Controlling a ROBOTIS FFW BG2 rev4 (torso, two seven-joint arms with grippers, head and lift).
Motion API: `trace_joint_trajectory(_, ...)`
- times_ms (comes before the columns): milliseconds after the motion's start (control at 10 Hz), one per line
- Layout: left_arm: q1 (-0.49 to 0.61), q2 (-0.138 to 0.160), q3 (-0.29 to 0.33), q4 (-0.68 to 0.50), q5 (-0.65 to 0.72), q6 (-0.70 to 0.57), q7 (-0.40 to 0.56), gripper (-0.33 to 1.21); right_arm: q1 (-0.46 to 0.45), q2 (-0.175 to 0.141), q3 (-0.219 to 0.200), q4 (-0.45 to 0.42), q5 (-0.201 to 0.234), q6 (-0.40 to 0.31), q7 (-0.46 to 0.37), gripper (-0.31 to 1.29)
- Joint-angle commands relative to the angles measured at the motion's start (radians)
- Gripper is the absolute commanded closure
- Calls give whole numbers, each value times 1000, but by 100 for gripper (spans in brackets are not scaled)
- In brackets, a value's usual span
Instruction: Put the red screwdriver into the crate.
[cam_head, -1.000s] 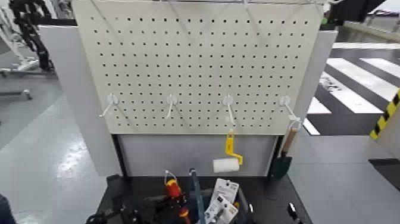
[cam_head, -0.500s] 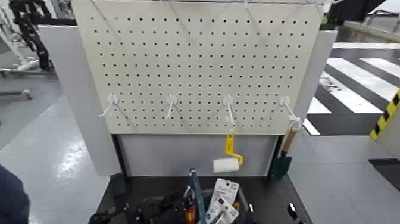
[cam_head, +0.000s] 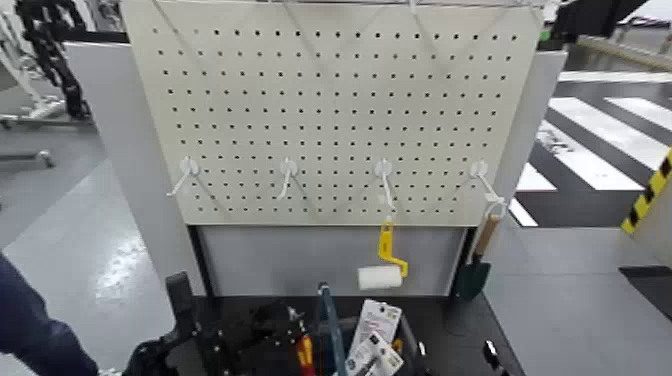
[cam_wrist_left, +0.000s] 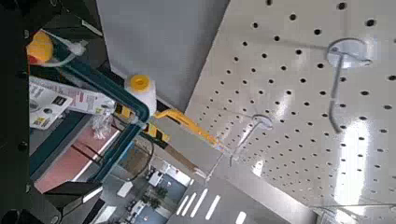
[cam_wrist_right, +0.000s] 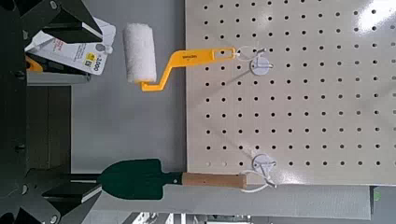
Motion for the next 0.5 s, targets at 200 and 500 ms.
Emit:
trace_joint_trajectory(200,39,1,52,-97,-92,-113,113,14,1,0,-2,0,-2,-2,0,17)
trace_joint_trajectory(500,146,-35,92,-163,-216,-326,359,13,-1,-2,-5,2,-3,-5,0,17)
